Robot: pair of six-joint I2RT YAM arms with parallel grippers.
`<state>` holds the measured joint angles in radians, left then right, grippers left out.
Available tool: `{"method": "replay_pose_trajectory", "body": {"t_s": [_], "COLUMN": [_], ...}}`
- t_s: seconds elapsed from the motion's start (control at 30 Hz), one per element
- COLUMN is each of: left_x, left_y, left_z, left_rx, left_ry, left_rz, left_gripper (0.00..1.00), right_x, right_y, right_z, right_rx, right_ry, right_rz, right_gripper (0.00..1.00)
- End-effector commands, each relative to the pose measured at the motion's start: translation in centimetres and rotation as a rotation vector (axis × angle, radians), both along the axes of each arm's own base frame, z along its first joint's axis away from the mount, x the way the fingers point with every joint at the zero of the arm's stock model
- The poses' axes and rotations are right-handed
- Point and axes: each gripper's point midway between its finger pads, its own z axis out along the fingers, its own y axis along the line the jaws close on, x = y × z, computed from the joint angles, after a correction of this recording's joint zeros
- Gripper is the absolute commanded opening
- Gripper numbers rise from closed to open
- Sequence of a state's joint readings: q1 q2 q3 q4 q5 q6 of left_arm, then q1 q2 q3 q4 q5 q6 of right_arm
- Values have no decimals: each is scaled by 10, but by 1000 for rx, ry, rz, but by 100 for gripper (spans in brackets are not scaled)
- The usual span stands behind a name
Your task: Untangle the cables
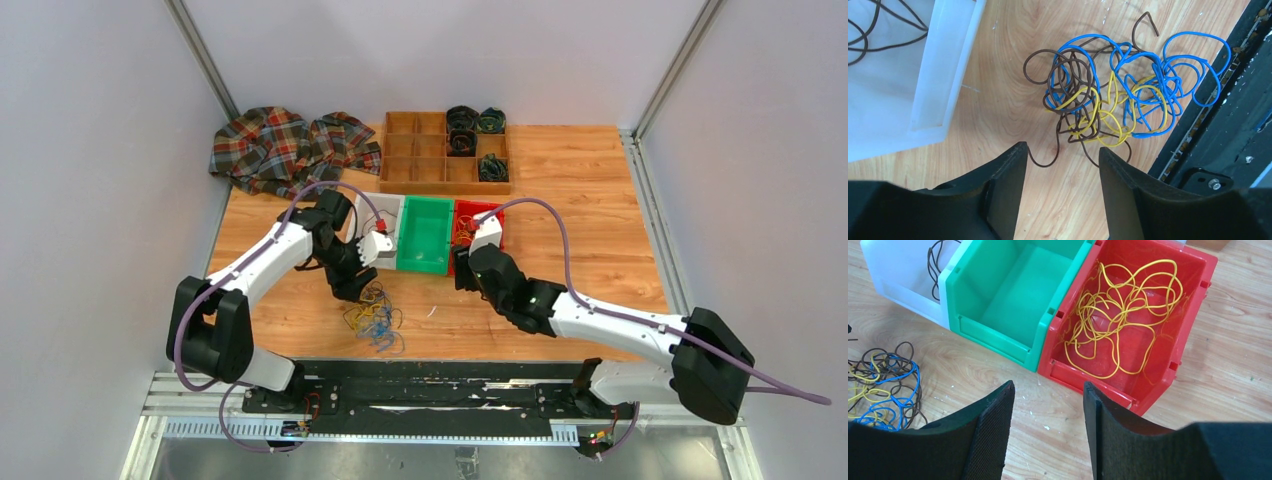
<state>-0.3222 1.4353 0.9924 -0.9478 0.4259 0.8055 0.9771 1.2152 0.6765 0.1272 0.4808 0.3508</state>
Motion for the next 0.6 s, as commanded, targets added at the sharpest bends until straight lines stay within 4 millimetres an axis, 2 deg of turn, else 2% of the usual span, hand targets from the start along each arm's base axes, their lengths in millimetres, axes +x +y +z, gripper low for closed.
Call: {"method": "replay_pose_trajectory", "body": {"t_s": [0.0, 0.1, 0.23, 0.37, 0.47, 0.57], "left_x": [5, 0, -1, -4, -2, 4], "left_y": [-8, -10, -12, -13, -15, -16], "left_z": [-4, -9, -15, -15, -10, 5], "left_rx": [-57, -68, -78, -88, -96, -107], "left_ry": [-35, -18, 1, 8, -3, -38], "left_rz": [-52, -74, -68, -70, -53, -27], "left_gripper": [57, 52, 38, 31, 16, 1], "right_x": [-4, -4, -4, -4, -4, -4], "right_y": [-4, -5, -5, -7, -7, -6], "right_z": [2, 0, 0, 1, 3, 4], "right_rx": [30, 28, 32, 31, 36, 41], "right_ry": [-11, -5, 0, -3, -7, -7], "right_rz": [-26, -32, -37, -44, -46, -41], "right_gripper": [52, 49, 46, 43, 40, 39]}}
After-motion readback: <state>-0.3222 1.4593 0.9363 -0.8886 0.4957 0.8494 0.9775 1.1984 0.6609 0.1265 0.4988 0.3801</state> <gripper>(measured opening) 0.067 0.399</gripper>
